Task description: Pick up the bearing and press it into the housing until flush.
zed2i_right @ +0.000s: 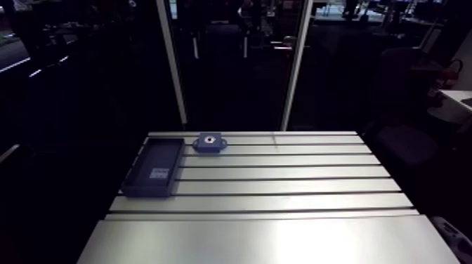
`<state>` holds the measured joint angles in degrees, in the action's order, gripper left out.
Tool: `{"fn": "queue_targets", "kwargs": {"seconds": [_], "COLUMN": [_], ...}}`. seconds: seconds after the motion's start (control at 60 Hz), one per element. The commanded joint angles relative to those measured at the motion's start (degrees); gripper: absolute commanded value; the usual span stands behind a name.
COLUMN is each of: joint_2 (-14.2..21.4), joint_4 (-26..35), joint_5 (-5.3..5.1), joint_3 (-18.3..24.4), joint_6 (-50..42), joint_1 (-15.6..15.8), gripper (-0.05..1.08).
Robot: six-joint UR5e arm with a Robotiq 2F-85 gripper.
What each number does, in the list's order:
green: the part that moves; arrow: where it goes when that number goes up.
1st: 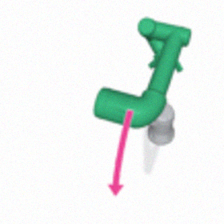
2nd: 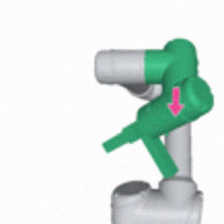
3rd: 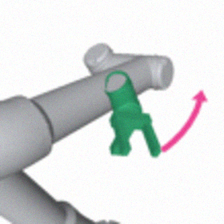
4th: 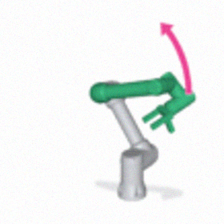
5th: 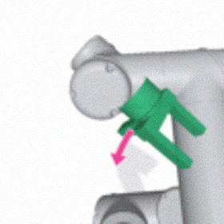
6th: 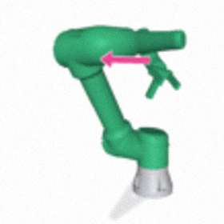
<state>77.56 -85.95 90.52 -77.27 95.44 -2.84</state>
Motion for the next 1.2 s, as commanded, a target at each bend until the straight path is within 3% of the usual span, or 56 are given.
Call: {"fn": "queue_targets", "kwargs": {"seconds": [0.017, 0.633, 1.2], "joint_2": [0.6, 2.3, 1.6], "joint_4": [1.2, 1.2, 1.1], "joint_5": [0.05, -0.04, -0.12], "joint_3": [0.2, -1.3, -0.7], "joint_6": [-0.2, -0.2, 0.1], "joint_1": [0.0, 0.4, 0.5], "gripper": [0.01, 0.01, 0.01]}}
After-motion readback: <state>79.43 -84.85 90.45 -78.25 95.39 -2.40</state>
